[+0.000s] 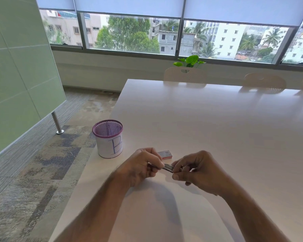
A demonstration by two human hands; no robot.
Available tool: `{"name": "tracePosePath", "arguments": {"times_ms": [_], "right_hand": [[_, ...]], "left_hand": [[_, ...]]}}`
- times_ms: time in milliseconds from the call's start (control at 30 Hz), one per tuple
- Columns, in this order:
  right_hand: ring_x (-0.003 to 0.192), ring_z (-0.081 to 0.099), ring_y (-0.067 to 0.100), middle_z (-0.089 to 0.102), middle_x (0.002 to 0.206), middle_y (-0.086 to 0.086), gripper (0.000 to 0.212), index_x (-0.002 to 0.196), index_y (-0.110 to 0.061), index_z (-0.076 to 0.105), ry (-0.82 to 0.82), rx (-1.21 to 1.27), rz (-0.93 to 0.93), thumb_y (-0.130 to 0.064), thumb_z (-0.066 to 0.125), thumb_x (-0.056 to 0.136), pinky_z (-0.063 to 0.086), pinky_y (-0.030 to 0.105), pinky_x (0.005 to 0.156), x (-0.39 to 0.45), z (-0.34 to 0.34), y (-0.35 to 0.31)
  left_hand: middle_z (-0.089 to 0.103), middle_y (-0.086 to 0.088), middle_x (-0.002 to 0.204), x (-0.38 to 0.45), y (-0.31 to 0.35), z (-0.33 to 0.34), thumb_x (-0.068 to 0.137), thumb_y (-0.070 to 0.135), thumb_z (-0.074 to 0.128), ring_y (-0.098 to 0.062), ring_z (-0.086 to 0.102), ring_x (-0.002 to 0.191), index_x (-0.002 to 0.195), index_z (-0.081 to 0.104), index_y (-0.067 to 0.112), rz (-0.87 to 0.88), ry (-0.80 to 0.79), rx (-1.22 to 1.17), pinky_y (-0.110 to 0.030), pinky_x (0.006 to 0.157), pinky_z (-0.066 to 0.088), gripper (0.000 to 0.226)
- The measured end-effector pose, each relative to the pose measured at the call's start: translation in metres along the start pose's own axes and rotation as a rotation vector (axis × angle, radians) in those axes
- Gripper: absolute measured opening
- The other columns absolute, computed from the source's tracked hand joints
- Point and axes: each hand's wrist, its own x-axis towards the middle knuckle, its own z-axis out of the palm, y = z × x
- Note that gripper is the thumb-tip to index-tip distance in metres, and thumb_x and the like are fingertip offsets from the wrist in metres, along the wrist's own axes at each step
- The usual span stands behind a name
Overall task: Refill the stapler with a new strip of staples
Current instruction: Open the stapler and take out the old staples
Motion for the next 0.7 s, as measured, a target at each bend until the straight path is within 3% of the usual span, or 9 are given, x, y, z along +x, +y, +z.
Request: {"name": "tracePosePath", "arguments": {"times_ms": [67,200,533,700], "right_hand": [[0.059,0.066,0.023,0.078,0.084,0.008,0.014,0.071,-0.019,0.08,0.001,-0.02,0.0,-0.011,0.09,0.065,0.061,0.037,0.053,-0.0005,0.0005,0.0],[0.064,0.07,0.036,0.078,0.083,0.011,0.014,0.071,-0.022,0.08,-0.003,-0.042,-0.009,-0.014,0.09,0.065,0.062,0.042,0.055,-0.0012,0.0007,-0.0014],[0.08,0.073,0.039,0.078,0.079,0.014,0.021,0.065,-0.033,0.078,-0.029,-0.008,-0.015,-0.015,0.089,0.066,0.058,0.031,0.052,-0.0026,0.0022,-0.0077],[0.081,0.073,0.037,0.077,0.078,0.014,0.025,0.063,-0.03,0.077,-0.034,0.009,-0.003,-0.008,0.087,0.068,0.056,0.027,0.052,-0.0038,0.0023,-0.0094]], "left_hand": [[0.048,-0.005,0.046,0.0007,-0.0014,0.0023,0.051,-0.005,0.069,-0.013,0.041,0.038,0.054,0.055,0.014,0.001,0.001,0.009,-0.019,0.037,0.032,0.025],[0.045,-0.003,0.044,0.0005,-0.0016,0.0034,0.052,-0.004,0.069,-0.012,0.037,0.038,0.053,0.054,0.015,-0.02,-0.014,0.021,-0.018,0.039,0.027,0.025],[0.043,0.001,0.045,-0.0013,-0.0008,0.0039,0.054,-0.002,0.072,-0.009,0.035,0.038,0.055,0.054,0.017,-0.074,-0.058,0.056,-0.019,0.039,0.026,0.026],[0.043,0.001,0.046,-0.0014,-0.0006,0.0032,0.054,-0.001,0.075,-0.01,0.035,0.04,0.056,0.054,0.017,-0.082,-0.063,0.053,-0.02,0.039,0.025,0.028]]}}
